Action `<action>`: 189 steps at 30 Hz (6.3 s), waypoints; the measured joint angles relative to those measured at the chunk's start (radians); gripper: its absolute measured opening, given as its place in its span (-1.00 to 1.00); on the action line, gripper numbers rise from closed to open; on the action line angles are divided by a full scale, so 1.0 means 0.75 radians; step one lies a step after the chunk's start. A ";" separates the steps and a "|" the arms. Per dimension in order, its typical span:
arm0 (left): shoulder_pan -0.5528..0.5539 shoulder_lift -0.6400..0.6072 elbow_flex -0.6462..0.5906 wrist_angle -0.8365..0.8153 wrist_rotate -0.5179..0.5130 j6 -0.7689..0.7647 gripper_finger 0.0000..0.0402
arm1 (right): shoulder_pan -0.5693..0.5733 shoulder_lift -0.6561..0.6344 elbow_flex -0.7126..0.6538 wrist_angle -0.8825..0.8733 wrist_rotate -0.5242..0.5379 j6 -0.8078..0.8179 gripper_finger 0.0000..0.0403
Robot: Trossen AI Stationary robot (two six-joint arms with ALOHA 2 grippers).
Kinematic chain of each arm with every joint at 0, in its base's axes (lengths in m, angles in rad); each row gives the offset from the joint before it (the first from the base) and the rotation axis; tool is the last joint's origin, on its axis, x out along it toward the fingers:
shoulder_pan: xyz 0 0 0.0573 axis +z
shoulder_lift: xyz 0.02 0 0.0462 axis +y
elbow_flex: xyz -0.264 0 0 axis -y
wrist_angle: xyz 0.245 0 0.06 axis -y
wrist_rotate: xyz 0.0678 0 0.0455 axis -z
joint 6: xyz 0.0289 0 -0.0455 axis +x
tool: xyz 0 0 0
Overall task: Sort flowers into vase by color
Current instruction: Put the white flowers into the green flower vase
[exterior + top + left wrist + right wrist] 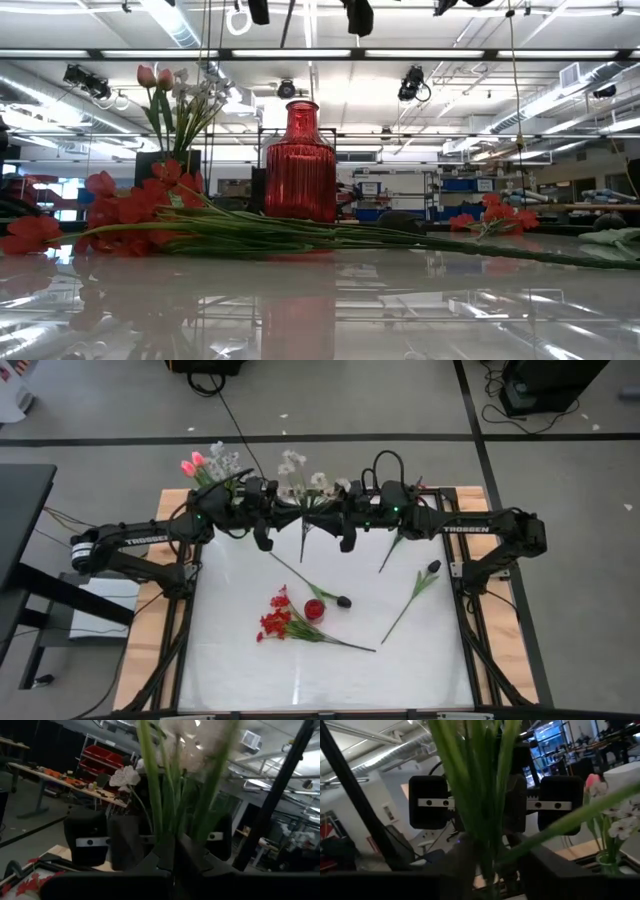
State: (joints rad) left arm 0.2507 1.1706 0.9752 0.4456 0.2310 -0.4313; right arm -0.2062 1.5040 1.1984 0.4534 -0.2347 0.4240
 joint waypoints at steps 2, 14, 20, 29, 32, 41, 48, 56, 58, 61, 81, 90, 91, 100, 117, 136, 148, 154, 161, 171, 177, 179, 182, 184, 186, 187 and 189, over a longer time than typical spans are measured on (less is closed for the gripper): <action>-0.010 0.001 0.000 -0.006 -0.041 -0.002 -0.87 | -0.001 0.000 0.000 -0.003 -0.020 -0.003 -0.67; 0.048 -0.092 -0.002 -0.464 -0.088 0.008 -0.07 | 0.041 -0.134 0.004 -0.231 0.294 -0.192 -0.98; 0.011 -0.063 0.001 -0.498 -0.101 -0.008 0.02 | 0.053 -0.187 0.000 -0.337 0.362 -0.288 -0.98; -0.064 0.083 0.000 -0.360 -0.217 0.050 0.02 | 0.066 -0.167 0.001 -0.407 0.369 -0.267 -0.98; -0.070 0.091 -0.001 -0.306 -0.235 0.095 0.02 | 0.066 -0.156 0.001 -0.442 0.368 -0.228 -0.98; -0.078 0.113 0.000 -0.251 -0.229 0.174 -0.12 | 0.065 -0.154 0.000 -0.475 0.367 -0.182 -0.98; -0.077 0.155 -0.001 -0.218 -0.223 0.186 -0.49 | 0.065 -0.154 0.000 -0.471 0.358 -0.181 -0.98; -0.067 0.154 -0.002 -0.215 -0.236 0.205 -0.95 | 0.063 -0.155 0.001 -0.511 0.361 -0.160 -0.86; -0.060 0.149 -0.002 -0.211 -0.261 0.210 -0.96 | 0.061 -0.160 0.002 -0.533 0.379 -0.162 -0.71; -0.064 0.099 -0.002 -0.235 -0.359 0.289 -0.97 | 0.062 -0.183 0.001 -0.576 0.439 -0.186 -0.47; -0.078 -0.588 -0.554 -0.315 -1.027 0.428 -0.98 | 0.073 -0.551 -0.011 -1.084 0.732 -0.252 -0.15; -0.078 -0.892 -0.848 -0.003 -1.147 0.808 -0.98 | 0.107 -0.548 -0.012 -1.234 0.730 -0.217 -0.15; -0.075 -0.921 -0.881 0.028 -1.176 0.828 -0.98 | 0.107 -0.548 -0.012 -1.247 0.730 -0.207 -0.15; 0.023 -0.993 -1.172 0.380 -1.293 0.948 -0.98 | 0.110 -0.546 -0.012 -1.323 0.730 -0.182 -0.15; 0.248 -0.993 -1.204 0.489 -1.186 1.088 -0.98 | 0.184 -0.546 -0.012 -1.397 0.733 -0.181 -0.15; 0.637 -0.719 -1.202 0.582 -0.928 0.882 -0.97 | 0.239 -0.546 -0.012 -1.409 0.758 -0.210 -0.15; 0.647 -0.653 -1.202 0.498 -0.899 0.604 -0.95 | 0.241 -0.548 -0.012 -1.417 0.770 -0.162 -0.15; 0.647 -0.653 -1.202 0.379 -0.891 0.613 -0.82 | 0.250 -0.553 -0.012 -1.418 0.767 -0.118 -0.15; 0.637 -0.653 -1.146 0.223 -0.750 0.611 -0.42 | 0.250 -0.554 -0.012 -1.417 0.766 -0.100 -0.15; 0.594 -0.653 -0.835 -0.506 -0.744 0.472 -0.04 | 0.250 -0.554 -0.012 -1.415 0.765 -0.075 -0.15; 0.594 -0.653 -0.548 -1.064 -0.742 0.380 0.00 | 0.250 -0.556 -0.012 -1.411 0.739 -0.076 -0.15; 0.594 -0.653 -0.459 -1.223 -0.723 0.365 0.02 | 0.250 -0.556 -0.012 -1.404 0.733 -0.077 -0.15; 0.594 -0.646 -0.349 -1.459 -0.702 0.322 0.09 | 0.250 -0.556 -0.012 -1.402 0.732 -0.088 -0.15; 0.594 -0.631 -0.289 -1.575 -0.692 0.305 0.16 | 0.250 -0.556 -0.012 -1.393 0.735 -0.094 -0.15; 0.594 -0.611 -0.244 -1.697 -0.638 0.294 0.24 | 0.250 -0.556 -0.012 -1.380 0.735 -0.102 -0.15; 0.594 -0.597 -0.224 -1.753 -0.596 0.288 0.28 | 0.250 -0.556 -0.012 -1.372 0.733 -0.103 -0.15; 0.594 -0.566 -0.191 -1.853 -0.521 0.267 0.36 | 0.250 -0.556 -0.012 -1.371 0.730 -0.086 -0.15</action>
State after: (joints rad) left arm 0.6961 0.7464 0.8322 -0.9440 -0.1597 -0.2312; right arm -0.0189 1.0870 1.1892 -0.5751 0.3130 0.3597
